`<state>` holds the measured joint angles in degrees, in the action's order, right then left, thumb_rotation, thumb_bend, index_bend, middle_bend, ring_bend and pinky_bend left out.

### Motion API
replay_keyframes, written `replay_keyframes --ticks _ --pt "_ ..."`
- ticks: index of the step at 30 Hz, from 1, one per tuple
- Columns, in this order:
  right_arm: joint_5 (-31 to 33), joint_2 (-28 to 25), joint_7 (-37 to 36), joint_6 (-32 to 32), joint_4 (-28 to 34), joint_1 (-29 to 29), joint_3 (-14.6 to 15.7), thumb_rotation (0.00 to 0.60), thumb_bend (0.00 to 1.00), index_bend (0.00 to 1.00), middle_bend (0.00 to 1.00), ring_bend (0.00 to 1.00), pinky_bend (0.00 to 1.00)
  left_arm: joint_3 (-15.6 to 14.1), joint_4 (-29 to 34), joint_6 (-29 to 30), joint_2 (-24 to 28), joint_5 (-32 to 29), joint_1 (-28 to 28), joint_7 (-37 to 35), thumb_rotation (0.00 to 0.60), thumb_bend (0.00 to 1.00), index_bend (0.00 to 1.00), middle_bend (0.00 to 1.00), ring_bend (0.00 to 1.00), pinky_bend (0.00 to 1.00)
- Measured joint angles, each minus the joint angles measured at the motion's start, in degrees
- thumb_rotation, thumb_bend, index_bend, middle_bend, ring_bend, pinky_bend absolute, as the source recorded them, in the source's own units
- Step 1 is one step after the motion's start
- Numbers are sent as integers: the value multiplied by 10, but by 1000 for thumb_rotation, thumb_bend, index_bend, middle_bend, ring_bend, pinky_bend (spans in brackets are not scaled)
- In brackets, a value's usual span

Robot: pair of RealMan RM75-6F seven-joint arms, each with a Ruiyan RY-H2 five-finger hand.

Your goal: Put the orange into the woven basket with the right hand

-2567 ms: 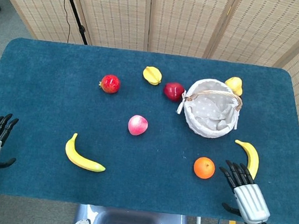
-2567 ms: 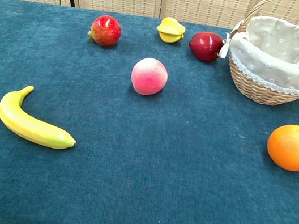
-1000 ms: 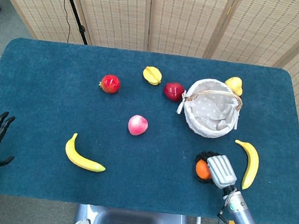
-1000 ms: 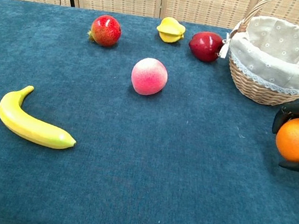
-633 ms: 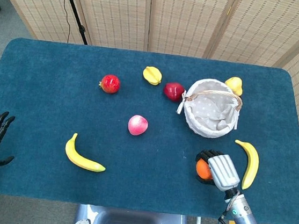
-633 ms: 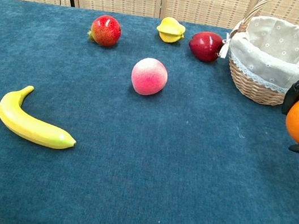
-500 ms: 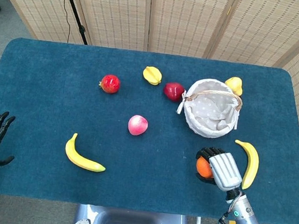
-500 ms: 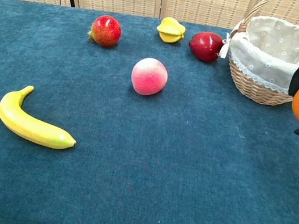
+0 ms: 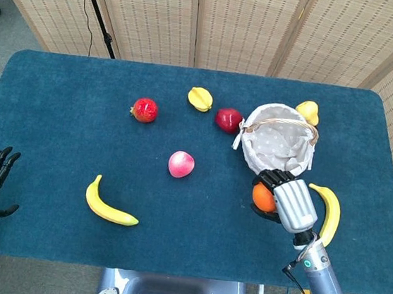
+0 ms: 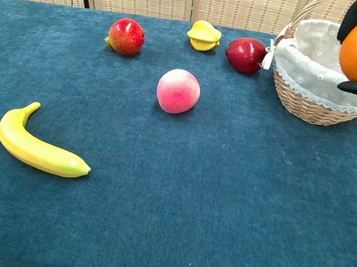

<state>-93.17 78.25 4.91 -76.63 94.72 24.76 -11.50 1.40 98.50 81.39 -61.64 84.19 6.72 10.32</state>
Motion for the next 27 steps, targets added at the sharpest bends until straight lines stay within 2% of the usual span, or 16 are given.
replay_keyframes --ticks 10,21,24,27 --pt "73 29 5 95 -31 79 -46 600 389 701 618 679 720 0 -3 -4 0 -3 2 -6 600 66 0 0 0 0" --pt "127 57 -24 148 -110 135 -81 600 388 706 611 652 683 -1 -5 -9 1 -3 3 -11 600 65 0 0 0 0" --pt "133 62 -37 153 -131 145 -87 600 367 663 532 566 543 -3 -6 -15 -1 -5 5 -10 600 65 0 0 0 0" --pt "137 66 -47 159 -153 155 -89 600 254 585 415 429 348 -3 -6 -16 -1 -5 6 -10 600 66 0 0 0 0"
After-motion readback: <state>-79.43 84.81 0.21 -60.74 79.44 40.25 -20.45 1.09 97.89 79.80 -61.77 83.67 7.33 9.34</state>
